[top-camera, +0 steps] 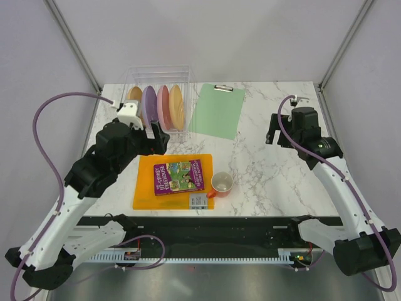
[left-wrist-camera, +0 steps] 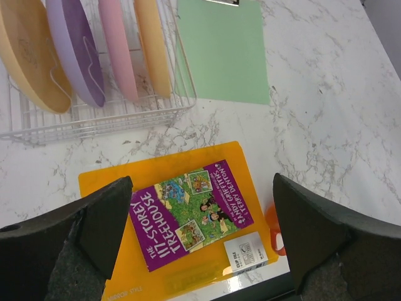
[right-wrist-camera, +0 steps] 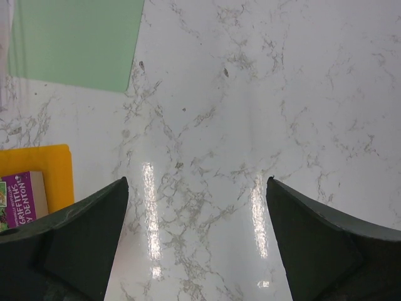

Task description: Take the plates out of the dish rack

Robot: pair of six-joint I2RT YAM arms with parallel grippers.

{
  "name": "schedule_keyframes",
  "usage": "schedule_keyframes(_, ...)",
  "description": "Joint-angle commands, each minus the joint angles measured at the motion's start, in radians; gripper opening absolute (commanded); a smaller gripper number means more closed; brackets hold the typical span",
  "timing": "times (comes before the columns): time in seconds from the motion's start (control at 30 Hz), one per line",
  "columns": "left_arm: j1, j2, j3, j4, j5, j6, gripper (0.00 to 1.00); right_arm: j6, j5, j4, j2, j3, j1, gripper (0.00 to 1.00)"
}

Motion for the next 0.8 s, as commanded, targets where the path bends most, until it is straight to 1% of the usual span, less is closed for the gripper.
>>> schedule_keyframes(0.0,-0.001,0.139,0.087,0.045,0.083,0.03,1.0,-0.025,0.011,0.002,-0.055,0.018,0.004,0.98)
schedule_keyframes(0.07,-0.012,0.214,0.111,0.068,0.153,0.044,1.0,-0.036,0.053,0.0,-0.059,0.017,0.003,0.98)
schedule_keyframes(0.13,-0.021,0.271,0.134,0.079,0.135,0.041,1.0,-0.048,0.102,-0.005,-0.059,0.015,0.004,0.98)
schedule_keyframes(0.17,-0.025,0.297,0.168,0.085,0.15,0.081,1.0,-0.048,0.108,-0.009,-0.058,0.023,0.004,0.98)
schedule_keyframes(0.23,-0.048,0.373,0.199,0.099,0.111,0.095,1.0,-0.047,0.105,-0.032,-0.039,0.037,0.004,0.98)
schedule_keyframes(0.33,-0.047,0.466,0.265,0.097,0.095,0.122,1.0,-0.042,0.094,-0.041,-0.021,0.052,0.004,0.98)
schedule_keyframes(0.37,-0.048,0.482,0.291,0.1,0.045,0.119,1.0,-0.041,0.091,-0.04,-0.018,0.051,0.004,0.98)
schedule_keyframes(0.43,-0.048,0.541,0.326,0.102,0.002,0.142,1.0,-0.041,0.087,-0.029,-0.009,0.047,0.004,0.98)
schedule_keyframes(0.47,-0.048,0.557,0.356,0.102,-0.057,0.159,1.0,-0.041,0.085,-0.026,-0.003,0.05,0.006,0.98)
schedule_keyframes(0.53,-0.047,0.618,0.389,0.103,-0.108,0.182,1.0,-0.042,0.076,-0.021,0.017,0.055,0.006,0.98)
schedule_keyframes(0.57,-0.047,0.636,0.416,0.103,-0.175,0.188,1.0,-0.042,0.071,-0.02,0.025,0.058,0.004,0.98)
schedule_keyframes(0.63,-0.047,0.685,0.432,0.116,-0.23,0.204,1.0,-0.041,0.071,-0.02,0.042,0.061,0.004,0.98)
schedule_keyframes(0.67,-0.047,0.701,0.446,0.119,-0.304,0.204,1.0,-0.041,0.071,-0.02,0.045,0.061,0.004,0.98)
schedule_keyframes(0.77,-0.045,0.756,0.447,0.171,-0.372,0.242,1.0,-0.041,0.07,-0.017,0.051,0.06,0.006,0.98)
